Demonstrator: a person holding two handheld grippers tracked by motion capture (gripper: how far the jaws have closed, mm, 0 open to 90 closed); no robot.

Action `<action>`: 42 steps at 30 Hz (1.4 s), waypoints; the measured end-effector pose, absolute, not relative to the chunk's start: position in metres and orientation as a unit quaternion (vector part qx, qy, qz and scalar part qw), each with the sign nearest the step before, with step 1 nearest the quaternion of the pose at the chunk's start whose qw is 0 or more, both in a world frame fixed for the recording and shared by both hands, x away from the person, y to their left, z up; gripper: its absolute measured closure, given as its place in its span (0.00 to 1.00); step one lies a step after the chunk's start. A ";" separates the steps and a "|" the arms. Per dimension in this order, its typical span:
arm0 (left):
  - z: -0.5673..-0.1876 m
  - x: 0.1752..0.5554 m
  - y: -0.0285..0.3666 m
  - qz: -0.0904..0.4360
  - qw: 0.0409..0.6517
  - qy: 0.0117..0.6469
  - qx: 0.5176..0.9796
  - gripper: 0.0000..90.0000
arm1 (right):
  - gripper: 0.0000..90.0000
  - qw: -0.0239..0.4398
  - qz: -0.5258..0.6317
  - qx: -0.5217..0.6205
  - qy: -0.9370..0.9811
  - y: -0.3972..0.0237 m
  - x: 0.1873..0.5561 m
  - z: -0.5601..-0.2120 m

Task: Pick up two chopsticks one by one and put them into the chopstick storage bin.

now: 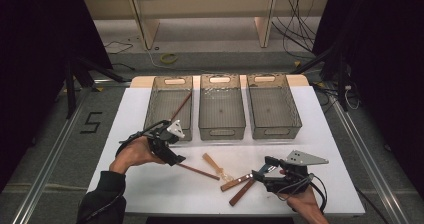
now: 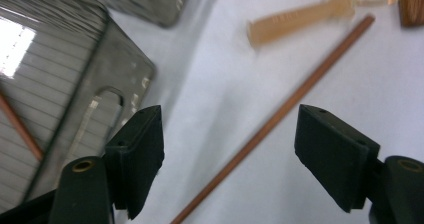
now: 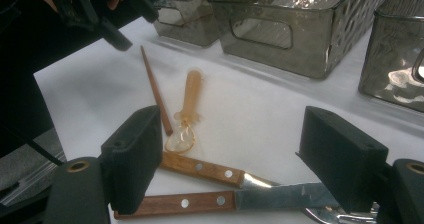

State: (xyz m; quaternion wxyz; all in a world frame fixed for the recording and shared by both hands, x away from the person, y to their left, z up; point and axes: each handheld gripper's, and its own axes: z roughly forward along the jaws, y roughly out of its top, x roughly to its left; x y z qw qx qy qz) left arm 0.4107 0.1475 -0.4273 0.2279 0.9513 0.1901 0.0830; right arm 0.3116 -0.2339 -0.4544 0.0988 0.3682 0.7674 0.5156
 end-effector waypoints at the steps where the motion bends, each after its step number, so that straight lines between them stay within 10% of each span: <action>1: -0.429 0.411 0.147 0.079 0.218 0.188 0.954 0.31 | 0.29 0.099 0.516 0.368 0.767 -0.234 0.312 -0.454; 42: -0.466 0.413 0.132 0.021 0.096 0.131 0.987 0.79 | 0.29 0.097 0.514 0.367 0.770 -0.233 0.312 -0.455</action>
